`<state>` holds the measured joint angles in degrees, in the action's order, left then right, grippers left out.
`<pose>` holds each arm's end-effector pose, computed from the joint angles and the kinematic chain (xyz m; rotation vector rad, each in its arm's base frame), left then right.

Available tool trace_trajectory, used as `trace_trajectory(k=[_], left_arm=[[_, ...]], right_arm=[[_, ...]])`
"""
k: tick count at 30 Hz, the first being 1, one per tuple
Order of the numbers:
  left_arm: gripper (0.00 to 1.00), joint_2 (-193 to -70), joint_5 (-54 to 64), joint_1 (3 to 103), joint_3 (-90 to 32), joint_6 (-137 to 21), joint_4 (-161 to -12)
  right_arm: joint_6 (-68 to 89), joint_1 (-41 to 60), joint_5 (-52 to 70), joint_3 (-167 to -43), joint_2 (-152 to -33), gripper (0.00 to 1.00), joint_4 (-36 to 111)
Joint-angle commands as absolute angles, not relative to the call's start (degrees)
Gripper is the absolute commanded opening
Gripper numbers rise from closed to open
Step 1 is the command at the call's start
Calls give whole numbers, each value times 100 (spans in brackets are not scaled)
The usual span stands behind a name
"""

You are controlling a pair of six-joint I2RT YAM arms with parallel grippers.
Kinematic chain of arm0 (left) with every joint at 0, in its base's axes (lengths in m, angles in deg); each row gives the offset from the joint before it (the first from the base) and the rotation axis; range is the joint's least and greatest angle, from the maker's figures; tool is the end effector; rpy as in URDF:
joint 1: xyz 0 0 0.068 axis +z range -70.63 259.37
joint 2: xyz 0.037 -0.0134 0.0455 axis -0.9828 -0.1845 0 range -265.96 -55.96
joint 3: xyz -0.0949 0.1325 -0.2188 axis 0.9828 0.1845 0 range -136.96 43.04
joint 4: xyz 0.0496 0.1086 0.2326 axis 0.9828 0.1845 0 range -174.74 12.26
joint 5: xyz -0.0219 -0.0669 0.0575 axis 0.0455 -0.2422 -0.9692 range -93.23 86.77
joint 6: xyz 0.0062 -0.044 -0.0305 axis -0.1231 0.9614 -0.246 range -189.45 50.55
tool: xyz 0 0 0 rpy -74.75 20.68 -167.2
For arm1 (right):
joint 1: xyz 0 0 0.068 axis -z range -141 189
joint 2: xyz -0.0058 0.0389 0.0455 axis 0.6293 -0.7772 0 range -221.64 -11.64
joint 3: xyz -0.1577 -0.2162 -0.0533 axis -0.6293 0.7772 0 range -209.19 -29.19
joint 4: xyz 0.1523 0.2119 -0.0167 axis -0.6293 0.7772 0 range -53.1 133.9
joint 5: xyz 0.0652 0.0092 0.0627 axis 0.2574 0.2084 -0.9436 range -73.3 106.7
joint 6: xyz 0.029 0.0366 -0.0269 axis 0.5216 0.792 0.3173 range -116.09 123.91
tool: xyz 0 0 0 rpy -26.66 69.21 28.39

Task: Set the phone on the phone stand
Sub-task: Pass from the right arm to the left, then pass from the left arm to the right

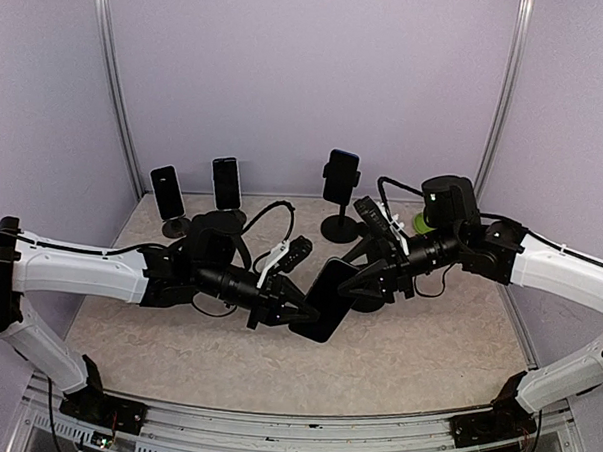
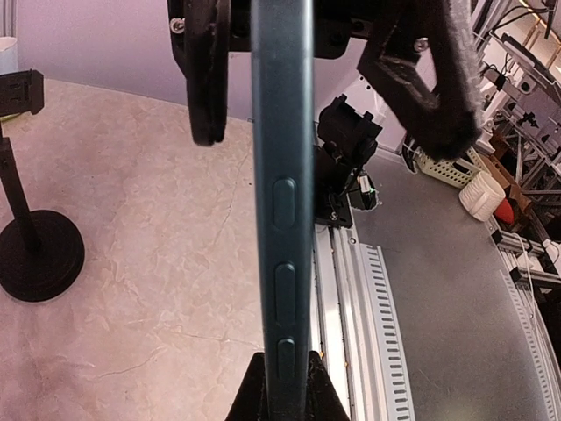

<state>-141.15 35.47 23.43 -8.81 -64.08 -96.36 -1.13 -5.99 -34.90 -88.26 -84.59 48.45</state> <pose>0.1664 -0.2858 0.2544 1.3213 1.6505 -1.3326 0.1794 0.2188 0.3241 -1.3953 1.5500 1.3364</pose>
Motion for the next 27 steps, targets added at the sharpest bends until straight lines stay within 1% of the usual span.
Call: trace_trajectory(k=[1,7,14,27], left_arm=[[0,-13982,3555,2367,-859,-6322,-10182],[0,-13861,3496,2359,-761,-6277,-10296],[0,-13786,3420,2358,-698,-6259,-10366],[0,-13723,3312,2365,-609,-6207,-10510]], right_arm=[[637,-642,-3785,-8429,-8262,58,3339],[1497,-644,-3502,-8067,-8327,58,2053],[1972,-639,-3265,-7891,-8468,49,1432],[2492,-667,-3271,-7494,-8725,48,286]])
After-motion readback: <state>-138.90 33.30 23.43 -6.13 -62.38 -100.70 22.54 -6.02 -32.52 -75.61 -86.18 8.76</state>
